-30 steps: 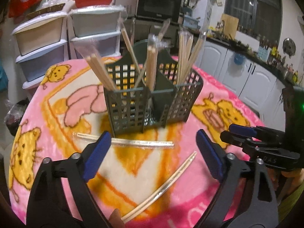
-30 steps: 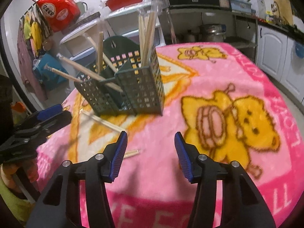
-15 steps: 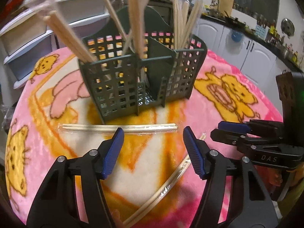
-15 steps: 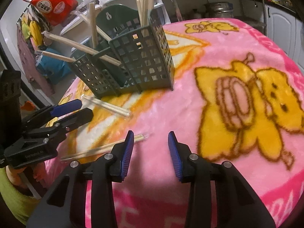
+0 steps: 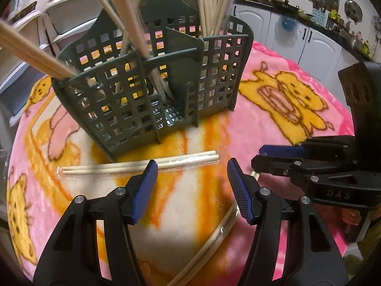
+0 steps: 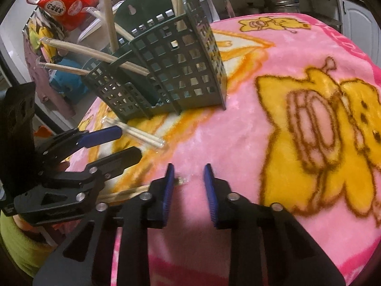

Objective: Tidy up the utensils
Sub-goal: 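Close the right gripper on a wrapped chopstick while the left gripper closes on another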

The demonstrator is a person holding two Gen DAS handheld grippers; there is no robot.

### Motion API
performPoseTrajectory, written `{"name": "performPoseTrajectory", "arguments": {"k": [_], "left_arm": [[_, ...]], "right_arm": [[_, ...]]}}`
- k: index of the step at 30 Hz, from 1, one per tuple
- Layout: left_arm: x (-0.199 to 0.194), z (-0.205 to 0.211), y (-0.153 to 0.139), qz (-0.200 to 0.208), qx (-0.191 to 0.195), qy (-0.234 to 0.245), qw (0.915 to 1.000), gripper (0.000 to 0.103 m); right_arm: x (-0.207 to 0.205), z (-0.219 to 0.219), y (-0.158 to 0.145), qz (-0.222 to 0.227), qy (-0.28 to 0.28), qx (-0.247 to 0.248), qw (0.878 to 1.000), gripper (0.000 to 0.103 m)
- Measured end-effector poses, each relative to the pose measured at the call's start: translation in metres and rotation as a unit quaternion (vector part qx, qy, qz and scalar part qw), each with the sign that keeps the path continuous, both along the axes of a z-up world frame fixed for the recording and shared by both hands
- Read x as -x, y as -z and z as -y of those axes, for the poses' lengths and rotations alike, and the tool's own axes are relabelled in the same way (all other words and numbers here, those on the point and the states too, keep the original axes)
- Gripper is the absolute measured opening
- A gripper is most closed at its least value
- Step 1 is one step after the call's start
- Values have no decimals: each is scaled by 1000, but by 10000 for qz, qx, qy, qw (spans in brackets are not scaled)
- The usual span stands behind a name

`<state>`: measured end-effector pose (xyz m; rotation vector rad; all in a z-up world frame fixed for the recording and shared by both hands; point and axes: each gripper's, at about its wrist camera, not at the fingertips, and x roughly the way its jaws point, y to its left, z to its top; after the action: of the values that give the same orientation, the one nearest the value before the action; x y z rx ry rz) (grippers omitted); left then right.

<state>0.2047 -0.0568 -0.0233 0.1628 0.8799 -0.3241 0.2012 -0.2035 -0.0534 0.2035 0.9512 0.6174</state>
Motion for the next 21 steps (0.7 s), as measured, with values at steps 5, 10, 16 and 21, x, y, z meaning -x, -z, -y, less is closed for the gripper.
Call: {"name": "performPoseTrajectory", "arguments": {"k": [5,10,16,21], "left_arm": [[-7,7,1,-29,59,106,9999,53],[-13,21,6,-69,-16,272,9996,53],[-22,39,14,-39,-246,410,9988,24],[-29,46,17,-123,-365,398,9985,3]], "right_arm": [[2,5,-2,52,69,-19,10000,5],[0,21,-9,178,362,88,9991,4],[-5,40,-21,368,627,207,9971,4],[-3,52,-36,593,737,259,9952,4]]}}
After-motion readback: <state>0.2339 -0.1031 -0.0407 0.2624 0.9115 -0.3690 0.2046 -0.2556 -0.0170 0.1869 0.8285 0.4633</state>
